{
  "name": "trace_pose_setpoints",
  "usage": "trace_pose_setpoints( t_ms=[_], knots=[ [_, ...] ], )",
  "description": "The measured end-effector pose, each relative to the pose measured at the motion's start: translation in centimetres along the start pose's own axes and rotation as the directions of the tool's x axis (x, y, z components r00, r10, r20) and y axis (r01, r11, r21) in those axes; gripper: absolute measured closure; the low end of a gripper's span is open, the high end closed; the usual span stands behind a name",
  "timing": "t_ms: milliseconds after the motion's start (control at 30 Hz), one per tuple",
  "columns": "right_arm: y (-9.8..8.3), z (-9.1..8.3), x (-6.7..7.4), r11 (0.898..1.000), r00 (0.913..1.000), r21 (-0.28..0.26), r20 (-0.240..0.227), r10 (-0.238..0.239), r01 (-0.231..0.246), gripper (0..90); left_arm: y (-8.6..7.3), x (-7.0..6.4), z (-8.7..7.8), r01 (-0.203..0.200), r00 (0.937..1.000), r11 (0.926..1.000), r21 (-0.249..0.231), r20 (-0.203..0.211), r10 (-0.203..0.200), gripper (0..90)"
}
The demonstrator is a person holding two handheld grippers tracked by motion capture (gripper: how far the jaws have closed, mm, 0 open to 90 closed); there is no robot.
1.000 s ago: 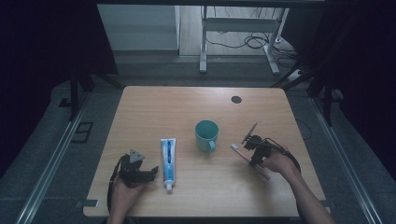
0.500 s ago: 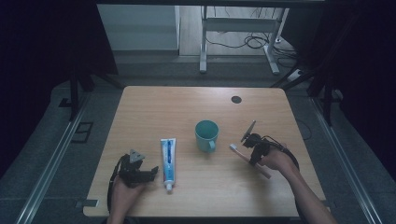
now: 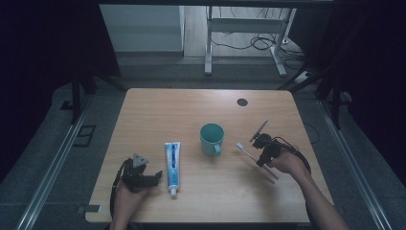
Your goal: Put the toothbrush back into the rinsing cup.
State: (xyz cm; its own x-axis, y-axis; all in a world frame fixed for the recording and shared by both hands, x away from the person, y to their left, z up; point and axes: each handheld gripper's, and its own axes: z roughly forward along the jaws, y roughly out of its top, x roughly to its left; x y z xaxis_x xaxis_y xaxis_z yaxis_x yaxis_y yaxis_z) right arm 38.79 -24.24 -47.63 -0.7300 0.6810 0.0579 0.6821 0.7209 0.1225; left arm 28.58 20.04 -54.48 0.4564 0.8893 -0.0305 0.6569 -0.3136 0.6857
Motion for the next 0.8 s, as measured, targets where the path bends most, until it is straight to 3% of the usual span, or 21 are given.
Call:
trace_pose_setpoints(
  t_ms=[433, 800],
  knots=[
    [-0.4, -1.8, 0.0, 0.993, 0.9998, -0.115, -0.001, 0.017, -0.017, 83.7, 0.0, 0.0, 0.0, 0.0, 1.0, 1.0, 0.0, 0.0, 0.0, 13.0],
    [-0.5, -3.7, 0.2, 0.971, 0.9998, -0.237, -0.015, 0.015, -0.018, 83.6, 0.0, 0.0, 0.0, 0.0, 1.0, 1.0, -0.001, 0.0, 0.0, 13.0]
  ],
)
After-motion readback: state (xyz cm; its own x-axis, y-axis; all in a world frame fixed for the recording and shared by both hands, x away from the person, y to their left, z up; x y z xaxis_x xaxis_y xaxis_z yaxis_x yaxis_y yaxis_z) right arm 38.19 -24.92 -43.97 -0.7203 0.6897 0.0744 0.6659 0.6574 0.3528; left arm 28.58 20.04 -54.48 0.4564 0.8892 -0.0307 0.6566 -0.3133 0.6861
